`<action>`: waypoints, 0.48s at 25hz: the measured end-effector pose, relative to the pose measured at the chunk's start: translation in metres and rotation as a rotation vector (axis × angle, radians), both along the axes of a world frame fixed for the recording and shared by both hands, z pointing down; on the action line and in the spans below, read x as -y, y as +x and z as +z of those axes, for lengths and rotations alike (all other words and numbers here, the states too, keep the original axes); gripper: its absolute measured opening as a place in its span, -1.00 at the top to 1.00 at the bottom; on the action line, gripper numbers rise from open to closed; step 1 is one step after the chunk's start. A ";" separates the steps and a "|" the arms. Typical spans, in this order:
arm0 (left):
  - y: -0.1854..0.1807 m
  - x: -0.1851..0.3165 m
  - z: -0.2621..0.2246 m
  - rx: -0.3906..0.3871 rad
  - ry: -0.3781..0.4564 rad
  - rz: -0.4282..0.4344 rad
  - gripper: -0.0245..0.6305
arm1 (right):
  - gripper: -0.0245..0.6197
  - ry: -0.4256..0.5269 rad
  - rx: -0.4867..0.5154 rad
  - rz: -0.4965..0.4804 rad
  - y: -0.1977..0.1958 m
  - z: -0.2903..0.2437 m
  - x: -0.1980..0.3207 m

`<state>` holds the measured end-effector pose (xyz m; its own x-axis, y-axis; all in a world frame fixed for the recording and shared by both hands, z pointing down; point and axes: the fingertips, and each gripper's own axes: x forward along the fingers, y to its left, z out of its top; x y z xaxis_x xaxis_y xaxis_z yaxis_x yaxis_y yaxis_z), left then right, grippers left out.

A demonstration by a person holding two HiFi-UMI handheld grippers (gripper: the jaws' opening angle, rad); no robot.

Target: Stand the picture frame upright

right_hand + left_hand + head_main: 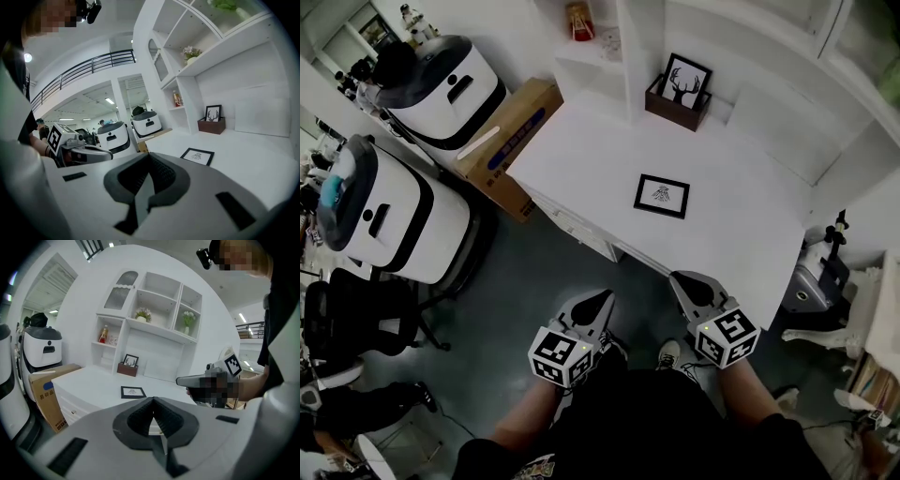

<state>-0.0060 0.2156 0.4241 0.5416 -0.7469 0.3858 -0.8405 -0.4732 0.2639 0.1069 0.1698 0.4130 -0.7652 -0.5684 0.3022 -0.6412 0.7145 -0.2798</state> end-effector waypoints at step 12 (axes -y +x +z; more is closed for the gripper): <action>-0.046 0.041 0.008 -0.005 -0.010 0.097 0.91 | 0.91 -0.022 0.001 0.107 -0.044 0.009 0.030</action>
<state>-0.0523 0.1743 0.4319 0.6133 -0.6867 0.3904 -0.7894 -0.5497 0.2732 0.0631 0.1394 0.4217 -0.7006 -0.6403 0.3148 -0.7135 0.6354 -0.2953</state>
